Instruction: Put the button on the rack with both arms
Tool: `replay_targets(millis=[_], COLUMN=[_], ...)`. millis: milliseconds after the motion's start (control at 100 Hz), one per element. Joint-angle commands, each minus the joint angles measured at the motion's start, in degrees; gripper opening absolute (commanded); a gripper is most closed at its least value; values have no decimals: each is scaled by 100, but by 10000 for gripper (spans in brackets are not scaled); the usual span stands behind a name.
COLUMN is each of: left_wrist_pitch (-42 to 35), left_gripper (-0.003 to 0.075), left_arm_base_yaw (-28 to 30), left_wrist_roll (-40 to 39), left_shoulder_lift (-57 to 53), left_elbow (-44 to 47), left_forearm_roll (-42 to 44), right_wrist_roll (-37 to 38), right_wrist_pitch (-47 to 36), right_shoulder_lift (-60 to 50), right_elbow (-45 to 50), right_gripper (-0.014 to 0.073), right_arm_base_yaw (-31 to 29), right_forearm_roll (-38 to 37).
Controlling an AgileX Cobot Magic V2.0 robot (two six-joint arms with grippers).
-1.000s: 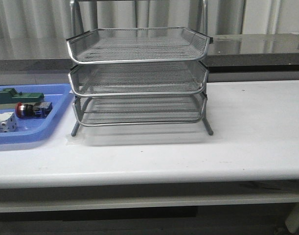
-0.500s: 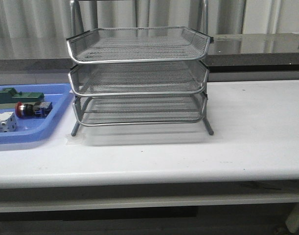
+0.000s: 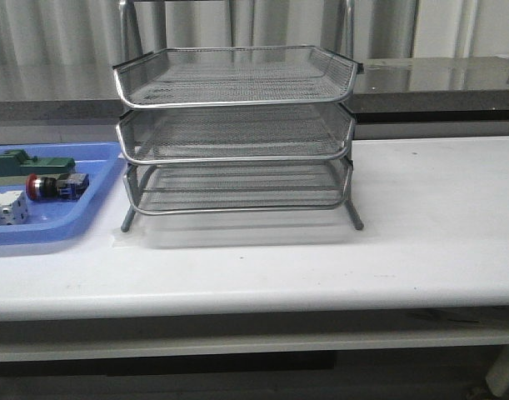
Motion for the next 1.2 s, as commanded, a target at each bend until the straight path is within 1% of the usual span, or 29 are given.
replay_targets(millis=[0, 210, 410, 620, 910, 980, 1050, 1120, 1170, 1190], left_wrist_pitch=[-513, -513, -513, -513, -513, -513, -513, -513, -513, -513], left_gripper=[-21, -21, -21, -21, -21, -21, -21, -21, -21, -21], left_arm_base_yaw=[17, 17, 17, 17, 17, 17, 17, 17, 17, 17], left_wrist_roll=[-66, -66, -66, -66, -66, -66, -66, -66, -66, -66], left_shoulder_lift=[-180, -180, -180, -180, -180, -180, -180, -180, -180, -180], left_elbow=[315, 315, 315, 315, 315, 315, 315, 315, 315, 315], left_forearm_roll=[-36, -36, -36, -36, -36, -36, -36, -36, -36, -36], right_wrist_roll=[-40, -40, -40, -40, -40, -40, -40, -40, -40, -40], right_wrist_pitch=[-34, 598, 1074, 1013, 582, 491, 452, 429, 424, 418], right_shoulder_lift=[560, 1890, 3035, 3799, 4368, 4500, 4644, 4787, 4882, 4922], right_elbow=[-580, -1480, -2093, -2290, -2290, -2290, -2290, -2290, -2290, -2290], right_gripper=[-57, -57, -57, -57, -48, -13, 62, 165, 258, 280], right_arm_base_yaw=[-26, -26, -26, -26, -26, -26, -26, -26, -26, -26], right_forearm_roll=[208, 645, 672, 736, 833, 1006, 1260, 1504, 1643, 1697])
